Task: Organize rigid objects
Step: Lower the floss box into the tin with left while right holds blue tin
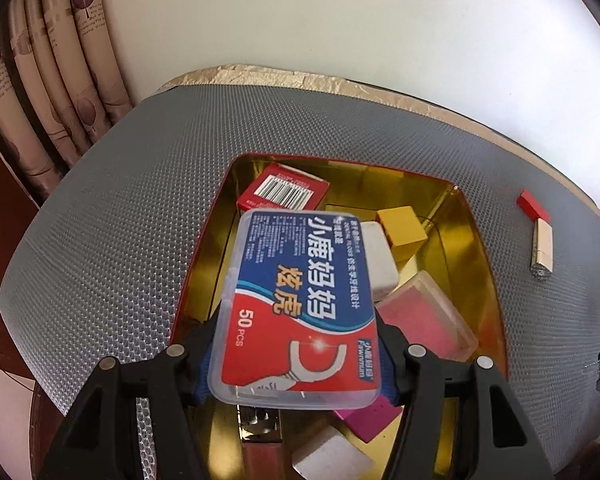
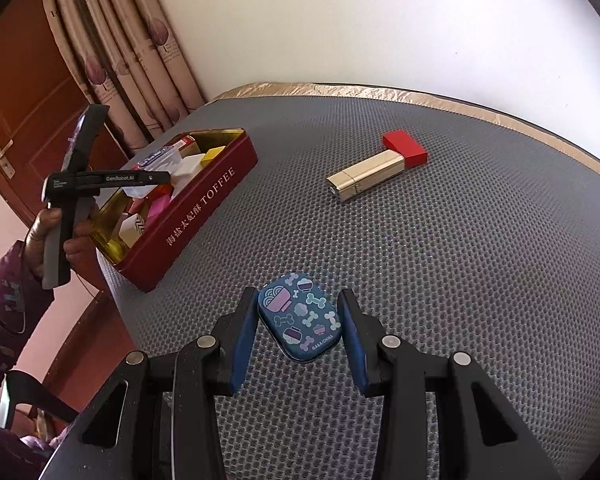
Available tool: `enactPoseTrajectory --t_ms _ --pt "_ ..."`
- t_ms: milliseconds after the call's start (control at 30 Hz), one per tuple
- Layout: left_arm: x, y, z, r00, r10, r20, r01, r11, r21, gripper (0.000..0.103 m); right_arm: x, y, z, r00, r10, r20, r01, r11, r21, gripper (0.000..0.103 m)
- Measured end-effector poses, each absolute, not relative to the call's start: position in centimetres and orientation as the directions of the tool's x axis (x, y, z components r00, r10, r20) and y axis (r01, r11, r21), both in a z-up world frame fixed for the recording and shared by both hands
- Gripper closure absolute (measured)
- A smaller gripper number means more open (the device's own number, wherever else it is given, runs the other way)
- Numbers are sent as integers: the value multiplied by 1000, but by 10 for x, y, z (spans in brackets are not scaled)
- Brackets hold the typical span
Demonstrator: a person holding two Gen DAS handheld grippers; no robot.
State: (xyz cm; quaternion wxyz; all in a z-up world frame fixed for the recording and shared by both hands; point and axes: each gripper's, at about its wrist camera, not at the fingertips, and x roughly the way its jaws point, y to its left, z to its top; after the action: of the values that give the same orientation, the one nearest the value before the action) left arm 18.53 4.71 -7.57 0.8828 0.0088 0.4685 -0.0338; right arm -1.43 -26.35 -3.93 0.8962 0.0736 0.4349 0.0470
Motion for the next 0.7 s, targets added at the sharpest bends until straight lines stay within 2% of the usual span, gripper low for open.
enactPoseTrajectory --t_ms 700 --pt "178 51 -79 553 -48 -832 53 998 -22 41 -12 -250 -38 610 146 -779 -16 985 171 66"
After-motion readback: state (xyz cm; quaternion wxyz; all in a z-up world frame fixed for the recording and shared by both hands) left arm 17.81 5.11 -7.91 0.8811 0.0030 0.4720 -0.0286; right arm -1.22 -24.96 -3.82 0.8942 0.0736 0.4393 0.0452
